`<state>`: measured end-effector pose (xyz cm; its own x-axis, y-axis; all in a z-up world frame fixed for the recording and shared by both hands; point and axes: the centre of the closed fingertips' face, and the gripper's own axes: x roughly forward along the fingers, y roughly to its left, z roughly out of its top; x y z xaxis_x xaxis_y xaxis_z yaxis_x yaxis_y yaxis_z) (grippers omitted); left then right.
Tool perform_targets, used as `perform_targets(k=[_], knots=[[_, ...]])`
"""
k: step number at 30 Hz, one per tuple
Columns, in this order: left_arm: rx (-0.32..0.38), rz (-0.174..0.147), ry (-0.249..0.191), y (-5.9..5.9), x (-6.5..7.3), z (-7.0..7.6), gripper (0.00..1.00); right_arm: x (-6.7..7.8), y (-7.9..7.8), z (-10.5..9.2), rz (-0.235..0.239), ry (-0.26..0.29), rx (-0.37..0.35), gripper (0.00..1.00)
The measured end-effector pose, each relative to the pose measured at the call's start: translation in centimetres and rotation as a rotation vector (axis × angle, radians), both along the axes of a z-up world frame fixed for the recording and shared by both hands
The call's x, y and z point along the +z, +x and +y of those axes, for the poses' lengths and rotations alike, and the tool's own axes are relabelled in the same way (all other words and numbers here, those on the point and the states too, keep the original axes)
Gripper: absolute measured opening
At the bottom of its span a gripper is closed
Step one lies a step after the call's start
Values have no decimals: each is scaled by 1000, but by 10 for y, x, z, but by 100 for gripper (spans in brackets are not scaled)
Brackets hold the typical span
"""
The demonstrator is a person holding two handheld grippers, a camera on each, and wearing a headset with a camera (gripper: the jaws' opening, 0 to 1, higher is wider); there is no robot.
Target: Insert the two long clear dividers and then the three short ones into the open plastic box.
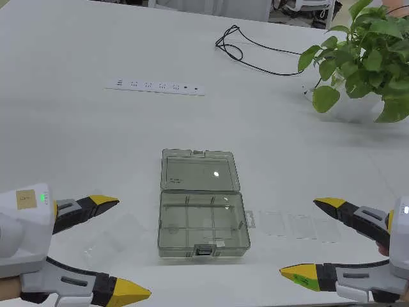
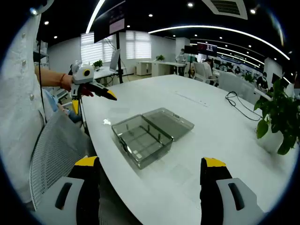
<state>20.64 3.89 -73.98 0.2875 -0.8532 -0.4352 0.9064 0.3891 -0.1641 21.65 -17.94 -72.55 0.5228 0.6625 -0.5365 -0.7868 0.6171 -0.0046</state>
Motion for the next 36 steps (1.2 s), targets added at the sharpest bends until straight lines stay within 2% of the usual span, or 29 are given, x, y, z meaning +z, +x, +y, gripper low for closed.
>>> perform_targets(k=[36], knots=[[-19,16,17,0,-5,-1,99,-5,1,1,5,-6,7,88]])
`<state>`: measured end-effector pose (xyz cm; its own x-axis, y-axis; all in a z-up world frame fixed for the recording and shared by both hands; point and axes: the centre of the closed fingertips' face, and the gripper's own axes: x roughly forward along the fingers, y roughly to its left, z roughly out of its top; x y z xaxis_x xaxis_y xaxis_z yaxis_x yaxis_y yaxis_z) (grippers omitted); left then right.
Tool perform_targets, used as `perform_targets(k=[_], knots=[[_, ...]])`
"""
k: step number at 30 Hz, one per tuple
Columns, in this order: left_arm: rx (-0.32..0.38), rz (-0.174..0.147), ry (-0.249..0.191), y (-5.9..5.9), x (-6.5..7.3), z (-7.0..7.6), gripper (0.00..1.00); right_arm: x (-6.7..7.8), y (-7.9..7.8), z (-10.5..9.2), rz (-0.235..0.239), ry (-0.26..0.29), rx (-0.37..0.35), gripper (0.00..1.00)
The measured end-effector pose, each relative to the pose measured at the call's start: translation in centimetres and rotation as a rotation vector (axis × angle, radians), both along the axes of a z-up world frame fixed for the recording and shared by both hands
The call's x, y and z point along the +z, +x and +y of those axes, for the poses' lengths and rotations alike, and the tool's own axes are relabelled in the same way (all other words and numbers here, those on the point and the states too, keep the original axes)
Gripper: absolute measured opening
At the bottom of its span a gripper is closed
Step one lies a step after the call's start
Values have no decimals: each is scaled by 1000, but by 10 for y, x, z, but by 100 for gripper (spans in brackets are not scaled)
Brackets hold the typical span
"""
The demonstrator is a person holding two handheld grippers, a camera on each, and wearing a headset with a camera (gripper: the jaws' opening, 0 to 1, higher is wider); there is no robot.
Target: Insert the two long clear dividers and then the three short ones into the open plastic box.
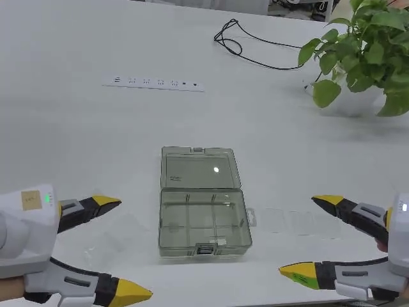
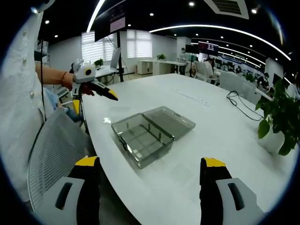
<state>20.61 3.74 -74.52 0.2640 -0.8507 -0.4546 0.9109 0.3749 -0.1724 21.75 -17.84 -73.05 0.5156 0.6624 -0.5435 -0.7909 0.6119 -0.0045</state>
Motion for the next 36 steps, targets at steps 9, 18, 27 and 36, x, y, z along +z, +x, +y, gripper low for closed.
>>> perform_targets(k=[9,18,27,36], knots=[[-2,3,3,1,-2,0,99,-1,0,-1,1,2,-4,88],[-3,10,2,2,-3,0,99,-3,0,-1,7,4,-8,88],[-1,15,7,2,-5,1,98,-1,2,0,4,6,-11,88],[4,13,9,6,-2,3,98,0,2,1,-1,10,-10,88]])
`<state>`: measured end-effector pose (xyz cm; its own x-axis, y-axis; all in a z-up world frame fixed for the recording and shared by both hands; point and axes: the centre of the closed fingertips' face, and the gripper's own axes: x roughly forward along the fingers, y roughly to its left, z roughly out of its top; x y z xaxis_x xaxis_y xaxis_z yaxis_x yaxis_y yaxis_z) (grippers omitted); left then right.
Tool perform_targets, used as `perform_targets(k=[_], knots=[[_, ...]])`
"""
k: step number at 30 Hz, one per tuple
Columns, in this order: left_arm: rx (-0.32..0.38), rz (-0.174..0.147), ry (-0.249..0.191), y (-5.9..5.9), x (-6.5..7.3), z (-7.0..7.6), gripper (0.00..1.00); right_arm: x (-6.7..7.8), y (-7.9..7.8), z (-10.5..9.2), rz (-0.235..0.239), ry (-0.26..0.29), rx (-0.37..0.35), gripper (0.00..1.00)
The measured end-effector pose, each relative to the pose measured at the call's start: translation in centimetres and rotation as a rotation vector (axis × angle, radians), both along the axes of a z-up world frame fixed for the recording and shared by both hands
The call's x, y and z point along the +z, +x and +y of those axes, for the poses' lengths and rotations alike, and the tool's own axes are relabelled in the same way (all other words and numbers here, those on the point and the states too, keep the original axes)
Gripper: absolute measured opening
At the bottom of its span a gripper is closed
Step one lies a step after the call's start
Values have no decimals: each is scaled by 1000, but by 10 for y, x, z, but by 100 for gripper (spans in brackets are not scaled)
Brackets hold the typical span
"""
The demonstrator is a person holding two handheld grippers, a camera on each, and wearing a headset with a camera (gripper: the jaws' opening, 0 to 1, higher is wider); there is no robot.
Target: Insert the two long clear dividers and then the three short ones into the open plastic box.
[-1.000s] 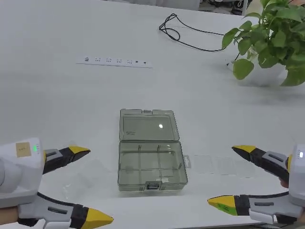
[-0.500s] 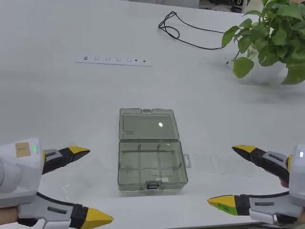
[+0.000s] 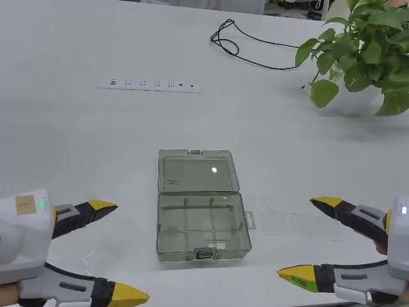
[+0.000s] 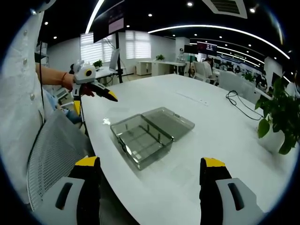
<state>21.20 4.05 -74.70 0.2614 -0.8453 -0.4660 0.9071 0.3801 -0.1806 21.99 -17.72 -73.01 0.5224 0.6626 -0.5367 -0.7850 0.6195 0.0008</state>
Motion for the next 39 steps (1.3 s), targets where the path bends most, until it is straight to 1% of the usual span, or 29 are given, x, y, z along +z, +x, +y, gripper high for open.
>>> perform_targets(k=[3,7,13,15,20,21,24,25,26,28,29,30,32,35,37,39], knots=[[5,-2,0,2,1,2,98,0,0,1,0,0,1,88],[21,0,1,5,2,7,97,0,0,1,-2,4,0,88],[48,1,27,13,-1,20,96,0,0,0,0,9,-5,88],[71,0,39,18,-2,26,95,-1,0,0,-1,12,-7,88],[148,14,60,35,-6,46,90,-1,0,0,1,17,-12,87],[161,17,79,38,-9,52,88,-1,0,0,2,15,-12,87],[192,20,106,46,-15,64,85,-1,0,1,1,21,-14,87],[203,28,116,48,-17,67,85,-1,0,1,1,21,-14,87],[240,54,150,51,-24,76,84,-1,1,2,2,21,-15,87],[262,73,182,54,-31,85,81,-1,1,2,2,25,-18,87],[265,62,183,58,-31,86,78,-2,1,2,2,24,-19,87],[279,70,196,59,-33,90,75,-2,1,2,2,24,-19,87],[314,100,212,63,-38,97,71,-2,1,2,3,27,-22,87],[346,119,233,68,-42,104,69,-3,2,2,5,30,-28,87],[358,122,255,71,-46,108,67,-3,2,2,5,31,-29,86],[366,140,293,71,-51,113,62,-3,1,3,6,34,-30,86]])
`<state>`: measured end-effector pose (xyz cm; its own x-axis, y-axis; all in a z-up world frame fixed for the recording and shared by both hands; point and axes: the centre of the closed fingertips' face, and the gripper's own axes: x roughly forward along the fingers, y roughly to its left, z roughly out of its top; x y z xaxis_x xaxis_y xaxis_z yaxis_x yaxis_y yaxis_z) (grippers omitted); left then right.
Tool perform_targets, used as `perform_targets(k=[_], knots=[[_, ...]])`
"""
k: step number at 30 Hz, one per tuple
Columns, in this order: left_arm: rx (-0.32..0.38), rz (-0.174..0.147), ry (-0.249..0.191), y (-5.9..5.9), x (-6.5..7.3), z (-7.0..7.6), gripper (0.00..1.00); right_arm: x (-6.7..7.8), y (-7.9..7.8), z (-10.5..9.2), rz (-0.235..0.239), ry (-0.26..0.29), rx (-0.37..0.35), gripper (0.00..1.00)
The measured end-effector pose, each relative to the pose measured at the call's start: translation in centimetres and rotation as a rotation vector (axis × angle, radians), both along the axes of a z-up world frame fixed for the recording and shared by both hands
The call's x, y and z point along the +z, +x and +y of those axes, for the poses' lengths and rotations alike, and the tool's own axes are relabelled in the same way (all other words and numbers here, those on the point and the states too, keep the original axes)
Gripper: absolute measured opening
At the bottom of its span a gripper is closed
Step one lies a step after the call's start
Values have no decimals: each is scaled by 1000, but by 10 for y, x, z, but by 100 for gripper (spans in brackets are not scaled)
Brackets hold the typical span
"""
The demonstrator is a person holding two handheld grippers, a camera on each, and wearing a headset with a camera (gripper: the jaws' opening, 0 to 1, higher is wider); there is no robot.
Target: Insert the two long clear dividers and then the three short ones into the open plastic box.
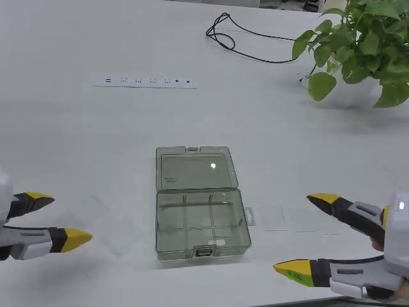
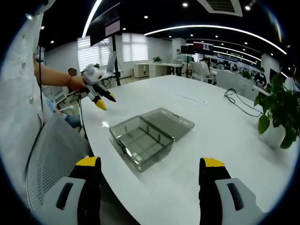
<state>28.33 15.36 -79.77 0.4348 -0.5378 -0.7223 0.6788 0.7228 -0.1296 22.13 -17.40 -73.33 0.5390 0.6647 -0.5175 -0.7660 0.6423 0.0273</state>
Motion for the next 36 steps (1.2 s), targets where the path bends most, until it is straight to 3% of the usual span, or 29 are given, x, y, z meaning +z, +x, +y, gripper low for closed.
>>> perform_targets(k=[3,6,9,16,18,23,26,29,36], knots=[[4,15,24,3,-5,2,58,-1,0,0,2,2,-3,86],[-8,42,82,4,-14,7,56,-1,0,0,2,6,-6,86],[-15,54,98,6,-19,6,52,-1,0,0,2,9,-8,86],[-26,88,182,6,-31,12,48,-2,1,0,3,11,-10,86],[-22,111,216,4,-36,16,44,-2,1,0,3,11,-10,86],[-17,124,240,5,-40,17,41,-2,1,1,4,14,-10,86],[-16,131,279,6,-42,22,39,-2,0,1,4,16,-13,86],[-20,140,277,5,-43,20,38,-2,0,0,5,16,-16,86],[-48,153,319,4,-47,20,37,-3,0,-3,5,15,-20,86]])
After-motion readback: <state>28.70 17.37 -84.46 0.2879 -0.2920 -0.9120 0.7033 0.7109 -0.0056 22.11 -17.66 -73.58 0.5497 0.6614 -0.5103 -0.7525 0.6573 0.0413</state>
